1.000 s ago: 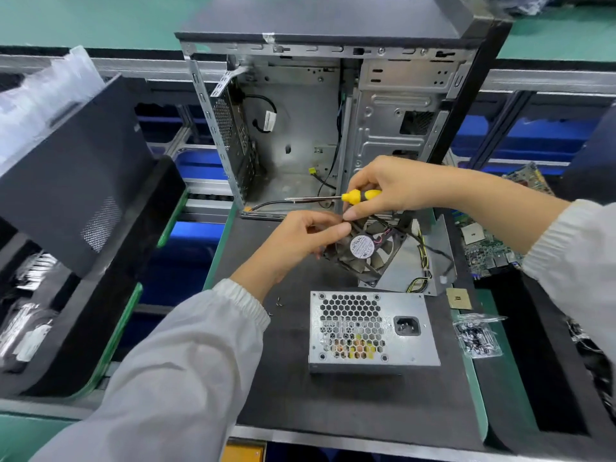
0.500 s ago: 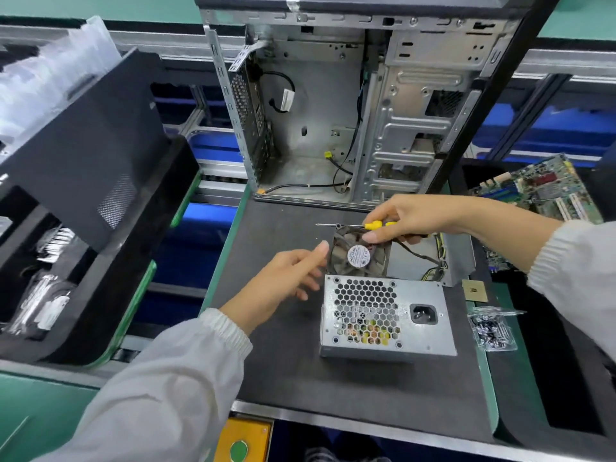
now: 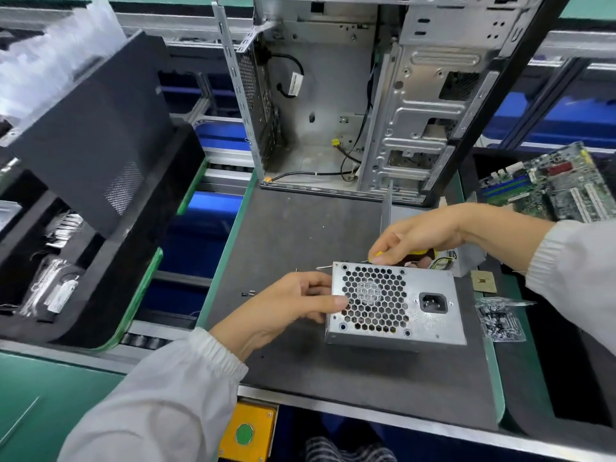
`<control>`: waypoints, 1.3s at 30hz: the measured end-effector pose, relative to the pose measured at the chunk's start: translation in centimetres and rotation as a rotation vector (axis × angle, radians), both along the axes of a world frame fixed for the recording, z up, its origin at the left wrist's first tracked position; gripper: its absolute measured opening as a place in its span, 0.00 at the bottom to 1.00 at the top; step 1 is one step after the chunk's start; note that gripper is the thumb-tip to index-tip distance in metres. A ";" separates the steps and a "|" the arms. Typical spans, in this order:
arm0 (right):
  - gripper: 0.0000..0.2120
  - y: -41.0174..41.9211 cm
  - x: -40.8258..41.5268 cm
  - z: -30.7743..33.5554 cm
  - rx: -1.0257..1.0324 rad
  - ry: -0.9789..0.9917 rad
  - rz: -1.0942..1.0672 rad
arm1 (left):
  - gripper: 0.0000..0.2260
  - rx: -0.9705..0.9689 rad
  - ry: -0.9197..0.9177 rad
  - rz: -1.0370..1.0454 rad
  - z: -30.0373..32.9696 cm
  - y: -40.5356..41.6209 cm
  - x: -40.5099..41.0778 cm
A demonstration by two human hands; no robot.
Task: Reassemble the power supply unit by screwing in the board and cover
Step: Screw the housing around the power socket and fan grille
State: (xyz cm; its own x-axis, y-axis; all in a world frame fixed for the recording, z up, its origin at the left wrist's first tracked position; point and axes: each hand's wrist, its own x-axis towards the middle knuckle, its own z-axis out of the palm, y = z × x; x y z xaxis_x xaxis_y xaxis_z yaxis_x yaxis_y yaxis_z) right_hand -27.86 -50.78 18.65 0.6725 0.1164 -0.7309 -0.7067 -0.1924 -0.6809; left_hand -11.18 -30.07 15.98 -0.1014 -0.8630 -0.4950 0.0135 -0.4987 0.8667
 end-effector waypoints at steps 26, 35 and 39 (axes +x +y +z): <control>0.13 0.0 0.1 -0.8 -0.030 -0.044 -0.064 | 0.22 -0.086 0.208 0.003 -1.5 -0.7 0.4; 0.23 0.2 0.4 -1.3 0.064 0.034 -0.029 | 0.21 -0.093 0.130 -0.054 -0.7 -1.1 0.7; 0.24 0.2 0.8 -1.2 0.030 0.040 -0.033 | 0.21 -0.093 0.131 -0.066 -0.5 -1.1 0.7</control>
